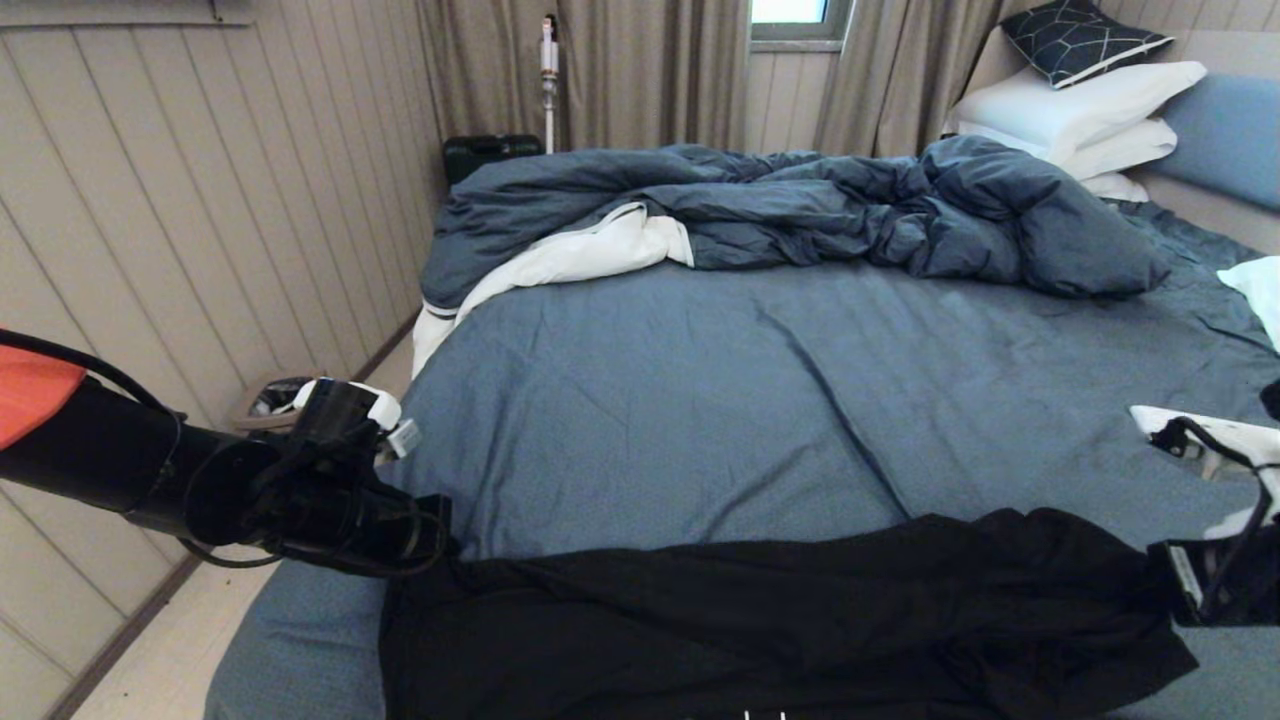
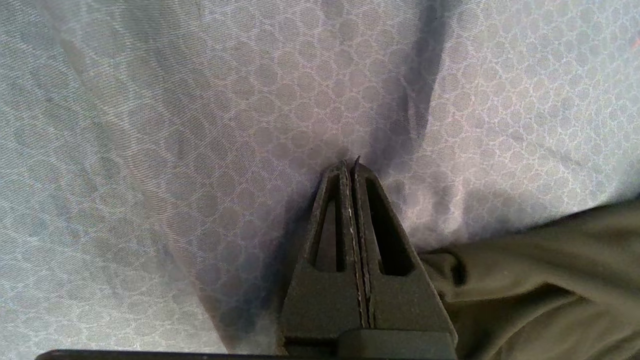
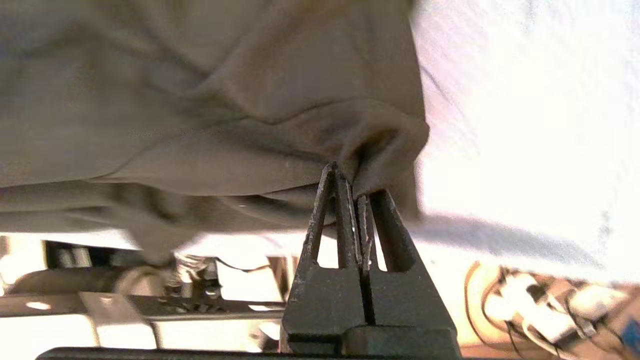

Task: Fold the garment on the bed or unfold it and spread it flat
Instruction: Fold the black T-shirt

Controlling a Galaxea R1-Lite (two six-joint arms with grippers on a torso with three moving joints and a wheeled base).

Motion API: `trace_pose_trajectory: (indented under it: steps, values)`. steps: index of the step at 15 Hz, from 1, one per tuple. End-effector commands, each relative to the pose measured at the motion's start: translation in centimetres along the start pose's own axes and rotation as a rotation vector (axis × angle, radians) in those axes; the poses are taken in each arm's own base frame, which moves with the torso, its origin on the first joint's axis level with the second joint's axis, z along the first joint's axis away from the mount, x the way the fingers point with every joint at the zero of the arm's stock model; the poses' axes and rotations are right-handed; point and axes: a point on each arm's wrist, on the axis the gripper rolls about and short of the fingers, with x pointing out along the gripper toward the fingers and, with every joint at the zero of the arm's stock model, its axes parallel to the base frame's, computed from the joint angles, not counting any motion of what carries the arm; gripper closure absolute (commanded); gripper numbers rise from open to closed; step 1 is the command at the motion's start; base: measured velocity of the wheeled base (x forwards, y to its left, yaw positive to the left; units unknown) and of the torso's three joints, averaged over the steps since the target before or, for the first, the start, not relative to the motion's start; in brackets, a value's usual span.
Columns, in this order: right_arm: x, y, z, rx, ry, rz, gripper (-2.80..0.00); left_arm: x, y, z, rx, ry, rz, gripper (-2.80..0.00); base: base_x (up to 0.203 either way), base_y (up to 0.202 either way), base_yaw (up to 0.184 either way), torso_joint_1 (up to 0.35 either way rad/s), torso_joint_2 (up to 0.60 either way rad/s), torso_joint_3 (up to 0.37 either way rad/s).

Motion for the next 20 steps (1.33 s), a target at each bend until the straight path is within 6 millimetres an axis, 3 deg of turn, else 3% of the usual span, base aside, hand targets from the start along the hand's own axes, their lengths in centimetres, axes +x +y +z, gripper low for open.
trace_pose_trajectory:
  steps: [1, 8, 14, 15, 20]
  values:
    - [0.6, -1.0, -0.8, 0.022, 0.042, -0.016, 0.0, 0.0, 0.0, 0.0, -0.003, 0.002, 0.0, 0.0, 0.0, 0.0, 0.0, 0.0, 0.0, 0.0]
    - [2.6, -1.0, -0.9, 0.009, 0.089, -0.001, 0.0, 0.0, 0.0, 0.0, -0.003, 0.001, -0.002, 0.0, 0.0, 0.0, 0.0, 0.0, 0.0, 0.0]
    - [0.9, 0.0, -0.7, -0.074, 0.0, 0.029, 0.0, 0.0, 0.0, 0.0, -0.003, 0.001, -0.002, 0.0, 0.0, 0.0, 0.0, 0.0, 0.0, 0.0]
    - [1.2, 0.3, -0.9, -0.081, 0.009, 0.036, -2.8, 0.0, 0.0, 0.0, -0.004, 0.001, -0.002, 0.0, 0.0, 0.0, 0.0, 0.0, 0.0, 0.0]
    - [1.2, 0.6, -0.2, -0.078, -0.01, 0.06, -2.8, 0.0, -0.1, 0.0, -0.004, 0.001, -0.003, 0.0, 0.0, 0.0, 0.0, 0.0, 0.0, 0.0]
